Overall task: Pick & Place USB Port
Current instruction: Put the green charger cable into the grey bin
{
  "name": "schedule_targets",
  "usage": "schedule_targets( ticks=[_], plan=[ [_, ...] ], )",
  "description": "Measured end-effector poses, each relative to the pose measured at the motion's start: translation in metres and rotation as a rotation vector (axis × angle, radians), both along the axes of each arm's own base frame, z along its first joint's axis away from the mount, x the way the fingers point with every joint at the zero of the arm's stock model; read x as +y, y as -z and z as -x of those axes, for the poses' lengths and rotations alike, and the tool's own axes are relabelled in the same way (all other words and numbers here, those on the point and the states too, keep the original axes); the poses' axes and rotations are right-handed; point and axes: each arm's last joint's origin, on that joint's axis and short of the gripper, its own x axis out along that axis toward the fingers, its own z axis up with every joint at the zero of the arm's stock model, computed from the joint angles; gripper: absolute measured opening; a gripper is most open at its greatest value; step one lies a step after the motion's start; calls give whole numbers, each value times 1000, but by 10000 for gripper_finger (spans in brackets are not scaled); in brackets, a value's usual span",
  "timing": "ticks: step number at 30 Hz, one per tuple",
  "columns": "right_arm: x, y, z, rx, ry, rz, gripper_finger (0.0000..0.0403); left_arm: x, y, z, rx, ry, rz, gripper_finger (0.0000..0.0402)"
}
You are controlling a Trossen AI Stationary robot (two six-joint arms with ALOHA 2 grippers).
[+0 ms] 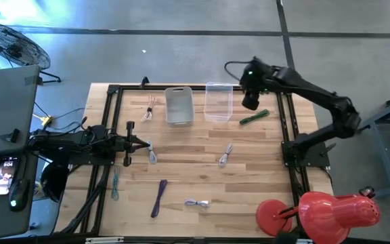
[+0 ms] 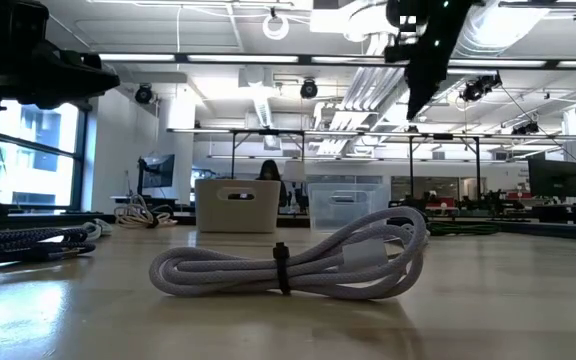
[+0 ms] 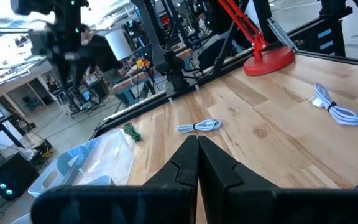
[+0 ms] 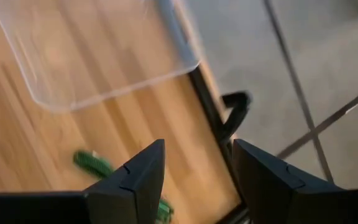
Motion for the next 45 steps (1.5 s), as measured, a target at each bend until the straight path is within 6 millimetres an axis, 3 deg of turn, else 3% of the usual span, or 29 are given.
schedule_targets(
  ticks=[5, 10, 14, 21, 34, 45],
  plan=[
    [1, 24, -10, 186, -19, -64, 181, 0, 0, 0, 0, 0, 0, 0],
    [7, 34, -12, 272, -53, -141, 181, 0, 0, 0, 0, 0, 0, 0],
    [14, 44, -12, 308, -148, -191, 181, 0, 0, 0, 0, 0, 0, 0],
    [23, 82, -4, 435, -325, -254, 181, 0, 0, 0, 0, 0, 0, 0],
    [27, 131, 5, 456, -412, -231, 181, 0, 0, 0, 0, 0, 0, 0],
    [28, 147, 6, 420, -415, -193, 181, 0, 0, 0, 0, 0, 0, 0]
  ],
)
